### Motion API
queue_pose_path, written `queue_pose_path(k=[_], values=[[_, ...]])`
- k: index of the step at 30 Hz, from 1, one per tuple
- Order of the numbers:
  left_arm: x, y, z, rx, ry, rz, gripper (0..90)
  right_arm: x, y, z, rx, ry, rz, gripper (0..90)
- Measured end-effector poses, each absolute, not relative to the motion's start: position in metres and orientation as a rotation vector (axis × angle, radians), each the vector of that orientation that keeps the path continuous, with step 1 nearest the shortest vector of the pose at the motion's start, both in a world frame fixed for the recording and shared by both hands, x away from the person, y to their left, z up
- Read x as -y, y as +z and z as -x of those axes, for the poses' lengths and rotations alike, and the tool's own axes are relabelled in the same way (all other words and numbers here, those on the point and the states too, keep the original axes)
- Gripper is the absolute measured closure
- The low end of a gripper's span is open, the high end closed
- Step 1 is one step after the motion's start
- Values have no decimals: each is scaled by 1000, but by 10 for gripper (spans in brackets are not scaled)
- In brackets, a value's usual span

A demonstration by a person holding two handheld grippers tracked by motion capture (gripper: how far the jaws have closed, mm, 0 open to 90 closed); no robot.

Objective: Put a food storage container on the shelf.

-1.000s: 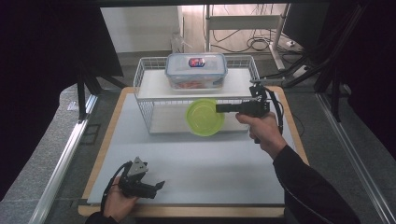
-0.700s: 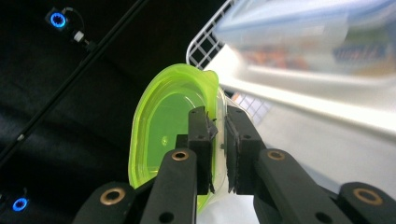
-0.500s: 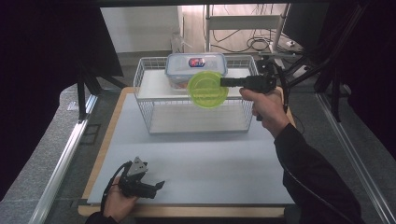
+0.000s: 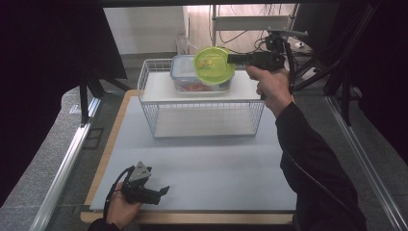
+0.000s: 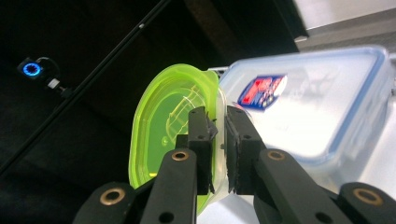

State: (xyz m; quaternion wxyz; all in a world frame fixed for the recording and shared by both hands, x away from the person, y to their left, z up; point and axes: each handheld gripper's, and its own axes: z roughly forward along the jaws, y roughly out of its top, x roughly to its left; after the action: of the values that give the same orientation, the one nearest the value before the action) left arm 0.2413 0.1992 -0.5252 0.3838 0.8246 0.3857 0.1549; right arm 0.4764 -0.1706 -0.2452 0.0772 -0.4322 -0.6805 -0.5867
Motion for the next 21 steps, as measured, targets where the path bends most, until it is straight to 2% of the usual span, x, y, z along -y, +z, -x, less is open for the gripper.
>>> queue_pose_path(k=[11, 21], values=[[-198, -526, -241, -970, 385, -2108, 34, 145, -233, -506, 2052, -1758, 1414, 822], [-196, -526, -240, -957, 375, -2116, 34, 135, -238, -526, 2016, -1740, 1508, 821]])
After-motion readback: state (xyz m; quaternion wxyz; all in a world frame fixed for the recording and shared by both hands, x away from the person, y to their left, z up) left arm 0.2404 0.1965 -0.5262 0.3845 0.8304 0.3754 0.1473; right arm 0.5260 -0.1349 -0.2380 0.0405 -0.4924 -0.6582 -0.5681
